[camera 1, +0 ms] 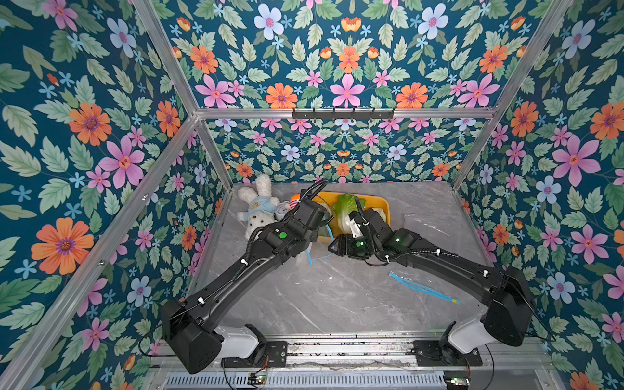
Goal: Put the chinese cabbages into a zipper bag and zip it
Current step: Open the zipper of the food storage bag at the center of the board, then pick up the Chinese cabbage from the basket.
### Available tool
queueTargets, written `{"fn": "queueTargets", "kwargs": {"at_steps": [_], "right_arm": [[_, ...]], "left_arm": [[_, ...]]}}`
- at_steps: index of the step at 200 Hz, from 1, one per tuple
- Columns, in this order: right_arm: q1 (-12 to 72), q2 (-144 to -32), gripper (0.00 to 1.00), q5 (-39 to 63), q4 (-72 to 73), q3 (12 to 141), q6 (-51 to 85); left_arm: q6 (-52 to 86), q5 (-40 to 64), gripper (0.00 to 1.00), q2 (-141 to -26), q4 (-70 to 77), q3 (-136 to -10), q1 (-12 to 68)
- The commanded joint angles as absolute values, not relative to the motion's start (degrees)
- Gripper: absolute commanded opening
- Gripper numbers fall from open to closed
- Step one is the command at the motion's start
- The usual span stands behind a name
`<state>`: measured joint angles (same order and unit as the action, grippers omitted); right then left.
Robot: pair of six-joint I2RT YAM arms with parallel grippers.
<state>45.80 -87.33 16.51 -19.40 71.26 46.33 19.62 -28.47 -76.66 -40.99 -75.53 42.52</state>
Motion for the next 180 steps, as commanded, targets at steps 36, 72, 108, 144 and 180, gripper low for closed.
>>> {"fn": "queueTargets", "kwargs": {"at_steps": [36, 72, 108, 144, 180], "right_arm": [[45.27, -82.62, 0.73, 22.52, -11.67, 72.05, 45.68], [41.4, -80.31, 0.73, 21.24, -6.33, 66.97, 55.36], [38.7, -85.27, 0.73, 17.2, 2.9, 64.08, 64.7], [37.9, -98.32, 0.73, 16.39, 14.54, 67.51, 74.67], [38.23, -108.93, 0.74, 13.01, 16.9, 74.84, 79.4]], "left_arm": [[19.12, -29.01, 0.0, -76.26, -41.27, -73.07, 39.12], [18.77, -28.0, 0.0, -75.41, -40.78, -71.78, 36.39], [18.62, -27.65, 0.0, -74.03, -40.59, -72.29, 36.29], [18.52, -28.15, 0.0, -73.66, -41.42, -73.12, 36.18], [18.5, -26.94, 0.0, -72.71, -40.92, -73.11, 36.07]]}}
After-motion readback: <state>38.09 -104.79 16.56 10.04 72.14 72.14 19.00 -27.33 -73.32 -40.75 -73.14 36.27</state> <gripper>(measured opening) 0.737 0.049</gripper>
